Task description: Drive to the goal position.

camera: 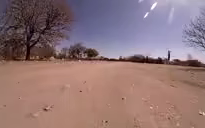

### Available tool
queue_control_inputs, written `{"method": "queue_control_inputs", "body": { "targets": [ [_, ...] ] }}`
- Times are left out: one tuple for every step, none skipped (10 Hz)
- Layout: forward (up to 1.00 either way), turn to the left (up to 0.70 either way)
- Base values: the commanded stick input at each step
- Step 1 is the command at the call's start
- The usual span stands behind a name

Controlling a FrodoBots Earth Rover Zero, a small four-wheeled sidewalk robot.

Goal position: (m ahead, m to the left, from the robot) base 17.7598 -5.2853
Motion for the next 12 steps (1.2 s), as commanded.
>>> {"method": "queue_control_inputs", "body": {
  "targets": [
    [1.0,0.0],
    [1.0,0.0],
    [1.0,0.0],
    [1.0,0.0],
    [1.0,0.0],
    [1.0,0.0],
    [1.0,0.0],
    [1.0,0.0],
    [1.0,0.0],
    [1.0,-0.21],
    [1.0,-0.14],
    [1.0,0.0]
  ]
}}
